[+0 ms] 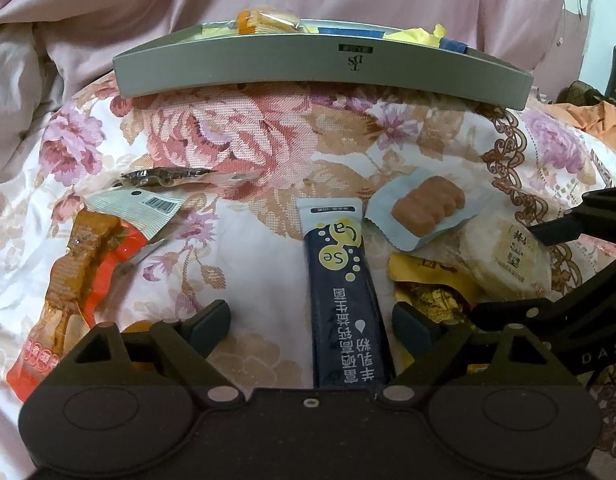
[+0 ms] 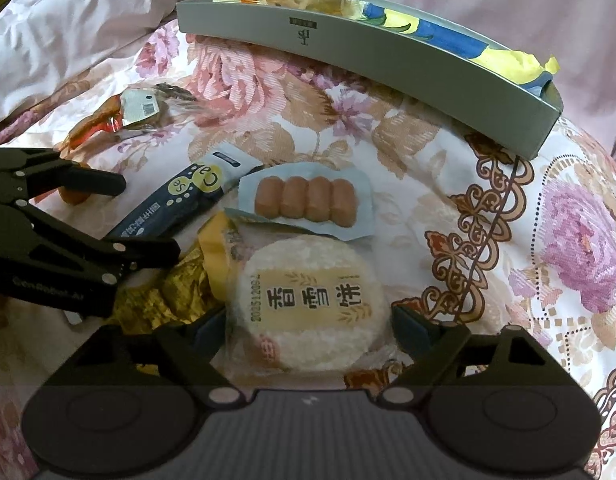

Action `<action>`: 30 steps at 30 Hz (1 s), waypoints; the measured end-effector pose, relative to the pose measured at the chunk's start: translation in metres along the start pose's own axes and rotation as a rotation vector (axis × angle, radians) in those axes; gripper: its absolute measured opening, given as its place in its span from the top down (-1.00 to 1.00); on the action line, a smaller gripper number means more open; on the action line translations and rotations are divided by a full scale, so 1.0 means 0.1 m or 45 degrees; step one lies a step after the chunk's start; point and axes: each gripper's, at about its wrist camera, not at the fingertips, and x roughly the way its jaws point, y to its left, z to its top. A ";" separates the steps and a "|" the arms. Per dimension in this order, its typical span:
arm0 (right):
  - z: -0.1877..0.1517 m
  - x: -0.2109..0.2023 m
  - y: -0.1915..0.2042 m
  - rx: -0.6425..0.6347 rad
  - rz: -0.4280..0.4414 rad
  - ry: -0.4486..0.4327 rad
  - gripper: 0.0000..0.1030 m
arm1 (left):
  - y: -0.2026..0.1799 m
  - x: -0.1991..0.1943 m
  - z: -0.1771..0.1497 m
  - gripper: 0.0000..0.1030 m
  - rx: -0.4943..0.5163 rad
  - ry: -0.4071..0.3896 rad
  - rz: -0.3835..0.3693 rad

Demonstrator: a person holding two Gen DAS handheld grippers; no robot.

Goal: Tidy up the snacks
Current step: 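Grasp the navy milk tube with left tool while right tool grasps round rice cake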

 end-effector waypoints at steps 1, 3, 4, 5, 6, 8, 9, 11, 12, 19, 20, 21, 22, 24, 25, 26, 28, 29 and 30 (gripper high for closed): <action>0.00 0.00 0.00 0.000 0.002 -0.001 -0.69 | 0.00 0.00 0.00 -0.70 0.003 0.000 0.002; 0.00 0.00 0.00 -0.001 0.004 -0.003 -0.67 | -0.01 0.00 0.00 -0.66 0.009 0.001 0.005; 0.00 0.00 0.00 -0.003 0.005 -0.005 -0.66 | -0.02 -0.01 0.00 -0.63 0.014 0.001 0.003; 0.00 0.00 0.01 -0.003 0.006 -0.007 -0.65 | -0.02 -0.01 0.01 -0.59 0.016 0.001 0.001; 0.00 0.00 0.01 -0.003 0.008 -0.009 -0.64 | -0.03 -0.02 0.01 -0.56 0.020 0.001 -0.002; 0.00 -0.01 0.01 -0.003 0.013 -0.012 -0.60 | -0.04 -0.03 0.01 -0.44 0.034 0.001 -0.008; 0.00 -0.01 0.01 -0.003 0.016 -0.016 -0.57 | -0.06 -0.03 0.02 -0.39 0.046 0.000 -0.011; 0.00 -0.03 0.02 -0.002 0.022 -0.025 -0.45 | -0.08 -0.04 0.02 -0.11 0.062 0.000 -0.019; 0.00 -0.03 0.02 0.000 0.025 -0.029 -0.43 | -0.09 -0.04 0.03 0.01 0.067 0.004 -0.035; 0.00 -0.04 0.02 0.026 0.031 -0.057 -0.40 | -0.08 -0.04 0.05 0.31 0.039 0.029 -0.074; 0.00 -0.04 0.02 0.029 0.031 -0.064 -0.40 | -0.06 -0.04 0.05 0.35 0.022 0.031 -0.077; 0.01 -0.05 0.02 0.031 0.030 -0.069 -0.40 | -0.04 -0.05 0.05 0.36 0.005 0.033 -0.079; 0.01 -0.05 0.02 0.032 0.030 -0.076 -0.40 | -0.02 -0.06 0.05 0.38 -0.015 0.036 -0.080; 0.01 -0.06 0.03 0.030 0.026 -0.090 -0.39 | 0.01 -0.08 0.04 0.41 -0.037 0.037 -0.074; 0.01 -0.07 0.03 0.026 0.024 -0.098 -0.39 | 0.02 -0.09 0.03 0.43 -0.038 0.038 -0.069; 0.01 -0.08 0.04 0.021 0.020 -0.106 -0.39 | 0.02 -0.11 0.02 0.44 -0.037 0.039 -0.065; 0.01 -0.11 0.06 0.009 0.007 -0.123 -0.39 | 0.03 -0.15 0.00 0.45 -0.036 0.041 -0.057; 0.01 -0.13 0.07 0.003 -0.001 -0.134 -0.39 | 0.04 -0.17 -0.01 0.45 -0.035 0.041 -0.054; 0.01 -0.15 0.08 -0.004 -0.008 -0.146 -0.39 | 0.04 -0.19 -0.01 0.45 -0.034 0.042 -0.051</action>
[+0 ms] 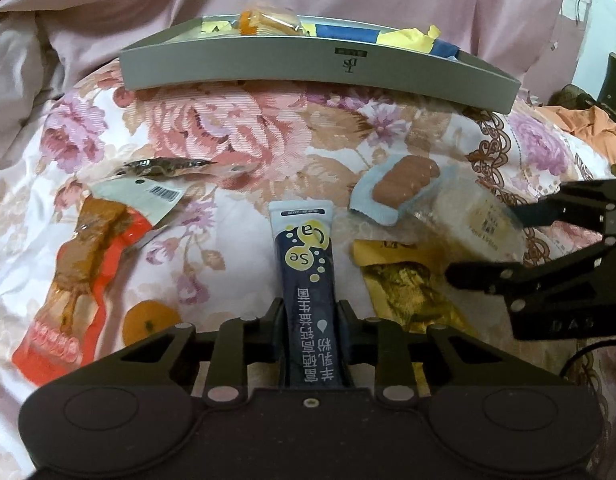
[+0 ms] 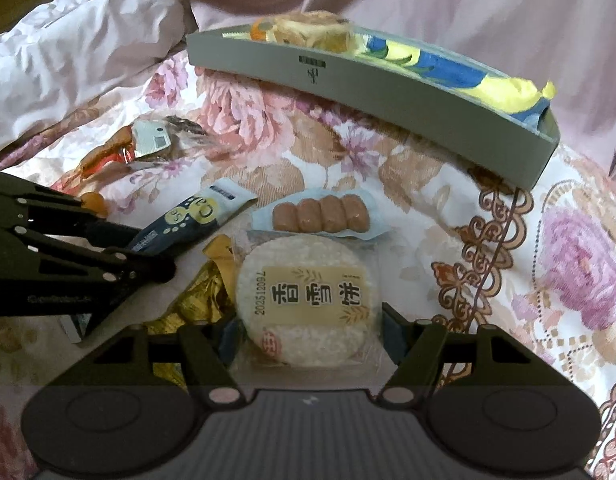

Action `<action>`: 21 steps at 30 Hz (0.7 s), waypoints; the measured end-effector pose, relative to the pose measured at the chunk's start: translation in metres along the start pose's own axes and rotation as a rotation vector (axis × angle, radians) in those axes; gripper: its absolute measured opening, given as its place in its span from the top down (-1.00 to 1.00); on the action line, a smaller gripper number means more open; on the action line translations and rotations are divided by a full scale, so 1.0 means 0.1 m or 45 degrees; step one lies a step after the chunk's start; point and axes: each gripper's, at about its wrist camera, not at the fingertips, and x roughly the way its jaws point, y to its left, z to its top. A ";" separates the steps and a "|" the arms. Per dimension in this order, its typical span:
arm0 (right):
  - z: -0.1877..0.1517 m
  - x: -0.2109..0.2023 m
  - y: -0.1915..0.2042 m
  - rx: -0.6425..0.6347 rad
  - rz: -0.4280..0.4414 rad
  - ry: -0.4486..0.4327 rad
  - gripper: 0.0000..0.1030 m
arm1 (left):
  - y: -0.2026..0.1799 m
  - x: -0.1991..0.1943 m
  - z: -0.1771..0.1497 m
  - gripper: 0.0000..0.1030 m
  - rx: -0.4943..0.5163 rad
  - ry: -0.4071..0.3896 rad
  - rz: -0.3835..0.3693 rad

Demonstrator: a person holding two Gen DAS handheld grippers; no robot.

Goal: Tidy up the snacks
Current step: 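Grasp the navy milk tube with left tool while right tool grasps round rice cake, then carry the navy tube and rice cake up over the grey tray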

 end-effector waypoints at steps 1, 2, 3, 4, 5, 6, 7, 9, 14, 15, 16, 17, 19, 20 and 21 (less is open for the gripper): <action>0.00 -0.02 0.01 -0.007 -0.005 -0.014 -0.39 | 0.01 -0.02 -0.01 0.46 -0.001 -0.001 0.003; 0.00 -0.05 0.02 -0.013 -0.010 -0.027 -0.39 | 0.01 -0.05 -0.01 0.46 -0.004 -0.005 0.004; 0.00 -0.07 0.02 -0.018 -0.012 -0.039 -0.39 | 0.02 -0.08 -0.01 0.46 -0.009 -0.013 0.007; 0.00 -0.10 0.02 -0.022 -0.008 -0.054 -0.39 | 0.02 -0.11 -0.01 0.46 -0.014 -0.023 0.009; 0.00 -0.12 0.02 -0.022 -0.004 -0.071 -0.39 | 0.03 -0.14 -0.01 0.46 -0.021 -0.036 0.010; 0.00 -0.16 0.02 -0.025 -0.005 -0.093 -0.39 | 0.03 -0.18 0.00 0.46 -0.027 -0.053 0.011; 0.00 -0.18 0.03 -0.029 -0.007 -0.113 -0.39 | 0.03 -0.21 0.01 0.46 -0.029 -0.067 0.014; 0.01 -0.24 0.04 -0.039 -0.009 -0.154 -0.39 | 0.02 -0.28 0.04 0.46 -0.033 -0.104 0.018; 0.02 -0.38 0.09 -0.072 -0.051 -0.284 -0.39 | -0.02 -0.46 0.16 0.46 -0.071 -0.225 0.014; 0.02 -0.40 0.09 -0.071 -0.060 -0.313 -0.39 | -0.03 -0.49 0.20 0.46 -0.080 -0.253 0.010; 0.03 -0.43 0.09 -0.067 -0.069 -0.338 -0.40 | -0.04 -0.52 0.23 0.46 -0.084 -0.284 0.007; 0.03 -0.45 0.09 -0.060 -0.081 -0.361 -0.40 | -0.06 -0.55 0.26 0.46 -0.084 -0.310 0.003; 0.05 -0.48 0.07 -0.039 -0.107 -0.404 -0.40 | -0.10 -0.60 0.34 0.46 -0.080 -0.366 -0.004; 0.06 -0.50 0.05 -0.023 -0.122 -0.428 -0.40 | -0.12 -0.62 0.38 0.46 -0.078 -0.390 -0.006; 0.07 -0.52 0.04 -0.004 -0.138 -0.453 -0.40 | -0.14 -0.64 0.44 0.45 -0.077 -0.415 -0.009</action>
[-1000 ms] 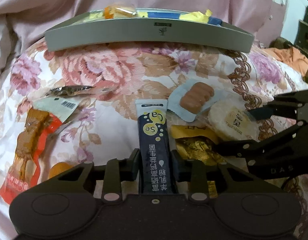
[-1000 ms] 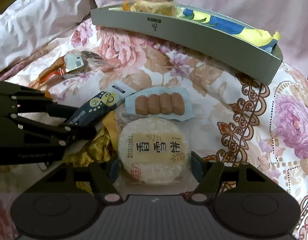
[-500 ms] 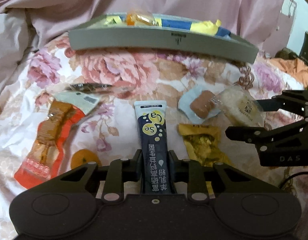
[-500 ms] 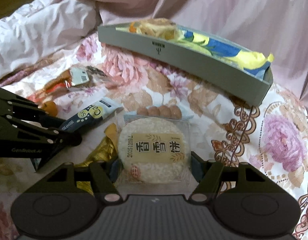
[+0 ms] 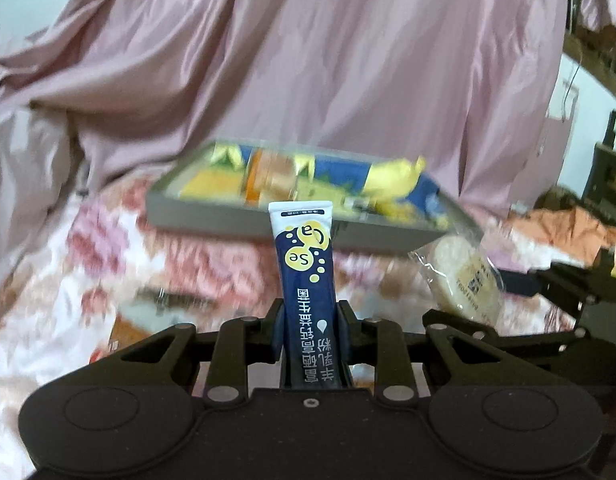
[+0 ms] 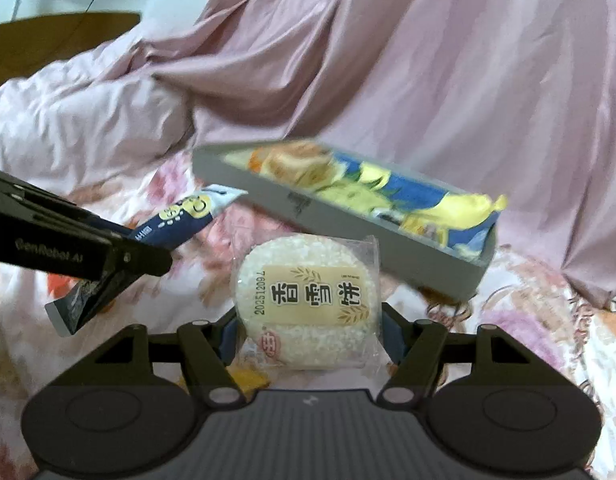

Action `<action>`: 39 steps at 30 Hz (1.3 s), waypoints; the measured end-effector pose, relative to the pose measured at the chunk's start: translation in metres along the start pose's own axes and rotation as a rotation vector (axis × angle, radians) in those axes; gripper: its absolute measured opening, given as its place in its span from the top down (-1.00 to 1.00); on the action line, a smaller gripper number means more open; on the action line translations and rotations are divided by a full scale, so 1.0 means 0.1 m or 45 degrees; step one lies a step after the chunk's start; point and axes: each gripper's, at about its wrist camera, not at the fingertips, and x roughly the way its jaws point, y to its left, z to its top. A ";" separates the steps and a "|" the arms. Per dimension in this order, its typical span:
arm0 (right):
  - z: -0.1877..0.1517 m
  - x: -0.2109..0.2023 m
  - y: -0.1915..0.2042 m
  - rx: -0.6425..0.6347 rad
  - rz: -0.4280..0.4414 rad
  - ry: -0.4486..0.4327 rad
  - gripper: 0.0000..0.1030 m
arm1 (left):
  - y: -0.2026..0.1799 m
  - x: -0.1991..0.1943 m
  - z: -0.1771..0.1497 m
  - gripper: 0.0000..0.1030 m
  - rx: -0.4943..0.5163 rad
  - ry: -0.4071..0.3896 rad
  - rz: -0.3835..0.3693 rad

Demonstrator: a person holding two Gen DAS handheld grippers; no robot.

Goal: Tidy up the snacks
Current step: 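Carry the navy tube and rice cake up over the grey tray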

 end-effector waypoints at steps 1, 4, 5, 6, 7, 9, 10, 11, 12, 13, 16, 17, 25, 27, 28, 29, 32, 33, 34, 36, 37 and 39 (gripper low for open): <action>0.02 -0.01 -0.03 0.017 -0.017 -0.022 -0.40 | -0.02 0.01 0.05 0.45 0.000 -0.019 -0.005; 0.08 -0.03 -0.11 0.079 -0.080 -0.087 -0.40 | -0.08 0.07 0.20 0.45 -0.008 -0.074 -0.017; 0.10 -0.03 -0.14 0.100 -0.102 -0.111 -0.40 | -0.09 0.09 0.26 0.45 -0.015 -0.093 -0.020; 0.12 -0.02 -0.17 0.120 -0.123 -0.137 -0.40 | -0.11 0.12 0.31 0.45 -0.021 -0.112 -0.025; 0.14 -0.01 -0.20 0.137 -0.143 -0.155 -0.40 | -0.12 0.14 0.37 0.45 -0.025 -0.130 -0.026; 0.19 0.03 -0.25 0.168 -0.186 -0.195 -0.40 | -0.15 0.22 0.49 0.45 -0.036 -0.168 -0.023; 0.22 0.06 -0.29 0.188 -0.212 -0.218 -0.40 | -0.15 0.26 0.55 0.45 -0.044 -0.187 -0.020; 0.24 0.09 -0.32 0.201 -0.232 -0.242 -0.40 | -0.16 0.29 0.61 0.45 -0.053 -0.205 -0.016; 0.26 0.12 -0.34 0.205 -0.253 -0.270 -0.40 | -0.17 0.34 0.68 0.45 -0.063 -0.223 -0.012; 0.29 0.17 -0.36 0.200 -0.282 -0.292 -0.40 | -0.18 0.39 0.74 0.45 -0.075 -0.242 -0.006; 0.36 0.33 -0.40 0.196 -0.318 -0.323 -0.40 | -0.19 0.53 0.91 0.45 -0.095 -0.287 0.011; 0.38 0.38 -0.41 0.200 -0.323 -0.332 -0.40 | -0.19 0.58 0.95 0.45 -0.100 -0.298 0.018; 0.47 0.68 -0.47 0.231 -0.349 -0.352 -0.40 | -0.17 1.05 1.13 0.45 -0.183 -0.289 0.064; 0.46 0.73 -0.49 0.232 -0.349 -0.341 -0.40 | -0.17 1.14 1.12 0.45 -0.176 -0.283 0.068; 0.45 0.76 -0.49 0.233 -0.351 -0.328 -0.40 | -0.18 1.20 1.12 0.45 -0.178 -0.272 0.063; 0.45 0.79 -0.50 0.235 -0.351 -0.316 -0.40 | -0.17 1.23 1.11 0.45 -0.179 -0.265 0.060; 0.43 0.84 -0.52 0.247 -0.343 -0.268 -0.40 | -0.20 1.34 1.08 0.45 -0.167 -0.245 0.055; 0.43 0.85 -0.52 0.249 -0.340 -0.256 -0.40 | -0.20 1.37 1.07 0.45 -0.168 -0.236 0.052; 0.43 0.86 -0.52 0.247 -0.335 -0.244 -0.40 | -0.20 1.41 1.06 0.45 -0.169 -0.228 0.051; 0.43 0.87 -0.51 0.239 -0.333 -0.229 -0.40 | -0.21 1.46 1.04 0.45 -0.168 -0.213 0.053; 0.43 0.88 -0.51 0.237 -0.330 -0.220 -0.40 | -0.22 1.48 1.03 0.45 -0.165 -0.207 0.054; 0.43 0.91 -0.52 0.244 -0.318 -0.202 -0.40 | -0.24 1.51 1.00 0.45 -0.152 -0.196 0.056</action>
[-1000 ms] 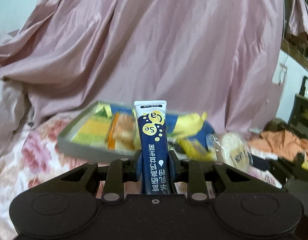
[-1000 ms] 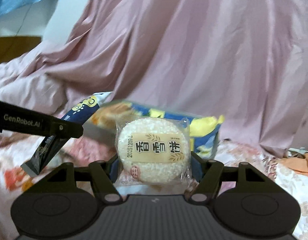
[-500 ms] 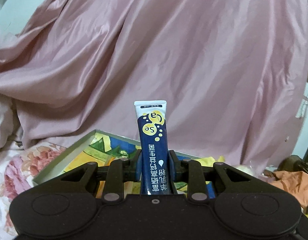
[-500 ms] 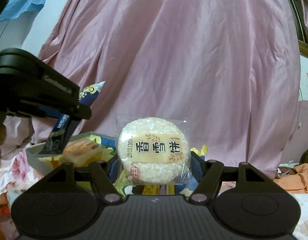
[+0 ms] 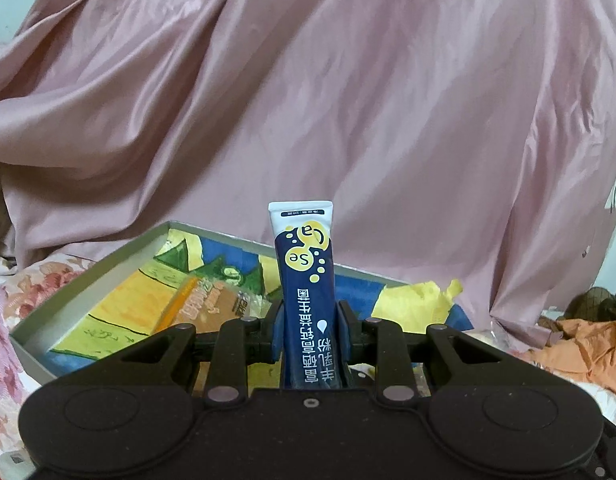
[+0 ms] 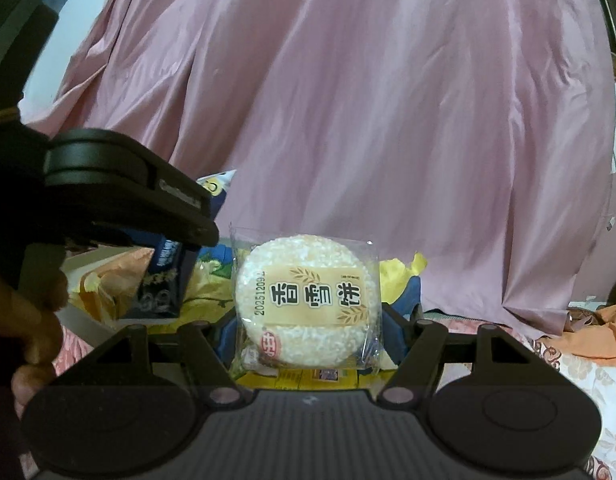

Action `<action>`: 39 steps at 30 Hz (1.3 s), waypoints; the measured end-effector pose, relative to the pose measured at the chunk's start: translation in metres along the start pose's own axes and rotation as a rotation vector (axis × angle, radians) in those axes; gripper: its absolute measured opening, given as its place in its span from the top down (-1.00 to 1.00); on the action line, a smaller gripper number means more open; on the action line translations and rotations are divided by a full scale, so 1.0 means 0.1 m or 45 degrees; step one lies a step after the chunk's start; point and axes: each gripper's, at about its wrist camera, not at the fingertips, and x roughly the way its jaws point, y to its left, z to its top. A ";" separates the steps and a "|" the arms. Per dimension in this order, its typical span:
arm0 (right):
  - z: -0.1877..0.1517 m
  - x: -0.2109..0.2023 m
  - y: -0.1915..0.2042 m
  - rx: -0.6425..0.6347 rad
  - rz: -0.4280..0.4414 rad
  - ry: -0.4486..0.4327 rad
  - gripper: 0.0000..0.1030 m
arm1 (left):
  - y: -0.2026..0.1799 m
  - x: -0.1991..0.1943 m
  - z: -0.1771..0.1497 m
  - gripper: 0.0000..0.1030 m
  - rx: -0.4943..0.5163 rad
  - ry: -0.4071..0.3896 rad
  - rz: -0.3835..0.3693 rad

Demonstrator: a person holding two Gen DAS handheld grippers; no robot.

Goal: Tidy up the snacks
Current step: 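Carry the navy tube and rice cake up over the grey tray, then open both tools to release the tube and rice cake into the tray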

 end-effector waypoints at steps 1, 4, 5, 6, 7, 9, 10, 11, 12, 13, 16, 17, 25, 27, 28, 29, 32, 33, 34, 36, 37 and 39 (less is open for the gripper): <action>-0.01 0.01 0.00 0.002 0.003 0.012 -0.41 | -0.01 0.01 -0.01 0.45 0.007 0.004 0.001; -0.01 0.03 -0.01 0.010 0.009 0.040 -0.41 | -0.02 0.03 -0.04 0.45 0.016 0.028 0.005; -0.01 0.03 -0.02 0.015 0.011 0.048 -0.41 | -0.03 0.05 -0.04 0.44 0.019 0.040 0.007; -0.01 0.02 -0.02 0.017 0.012 0.053 -0.41 | -0.03 0.06 -0.05 0.44 0.022 0.053 0.012; -0.01 0.03 -0.02 0.018 0.014 0.058 -0.41 | -0.04 0.07 -0.06 0.44 0.024 0.062 0.016; 0.00 0.04 -0.02 0.016 0.016 0.072 -0.41 | -0.05 0.09 -0.07 0.44 0.029 0.075 0.019; 0.01 0.04 -0.02 0.018 0.018 0.080 -0.41 | -0.05 0.10 -0.08 0.44 0.031 0.083 0.020; 0.01 0.04 -0.02 0.022 0.020 0.086 -0.41 | -0.06 0.11 -0.09 0.43 0.033 0.090 0.021; 0.01 0.04 -0.02 0.027 0.022 0.093 -0.41 | -0.06 0.13 -0.10 0.43 0.035 0.099 0.021; 0.00 0.05 -0.03 0.033 0.024 0.097 -0.41 | -0.06 0.14 -0.11 0.42 0.038 0.106 0.023; -0.01 0.06 -0.06 0.061 0.034 0.113 -0.42 | -0.06 0.16 -0.13 0.38 0.034 0.122 0.032; -0.01 0.06 -0.06 0.065 0.036 0.117 -0.43 | -0.06 0.16 -0.14 0.38 0.032 0.126 0.032; -0.02 0.07 -0.07 0.062 0.027 0.116 -0.57 | -0.04 0.09 -0.14 -0.07 0.005 0.107 0.014; -0.02 0.07 -0.08 0.067 0.023 0.114 -0.65 | -0.04 0.05 -0.13 -0.22 0.001 0.095 0.002; -0.02 0.06 -0.08 0.069 0.020 0.111 -0.69 | -0.04 0.04 -0.13 -0.32 0.004 0.088 0.000; -0.02 0.05 -0.08 0.071 0.019 0.109 -0.73 | -0.05 0.01 -0.12 -0.42 0.008 0.080 0.000; -0.02 0.04 -0.08 0.069 0.019 0.102 -0.83 | -0.06 -0.07 -0.09 -0.77 0.008 0.049 -0.004; -0.02 0.03 -0.07 0.069 0.019 0.098 -0.85 | -0.06 -0.10 -0.09 -0.83 0.004 0.033 -0.003; -0.02 0.02 -0.07 0.069 0.019 0.091 -0.90 | -0.05 -0.13 -0.08 -0.90 -0.001 0.015 0.002; -0.01 -0.02 -0.05 0.065 0.008 0.071 -0.96 | -0.04 -0.19 -0.08 -0.94 -0.012 -0.016 -0.001; 0.00 -0.04 -0.05 0.059 -0.002 0.057 -0.98 | -0.04 -0.22 -0.07 -0.97 -0.015 -0.024 -0.003; 0.01 -0.07 -0.04 0.054 -0.016 0.028 -0.99 | -0.03 -0.27 -0.06 -0.98 -0.013 -0.048 0.001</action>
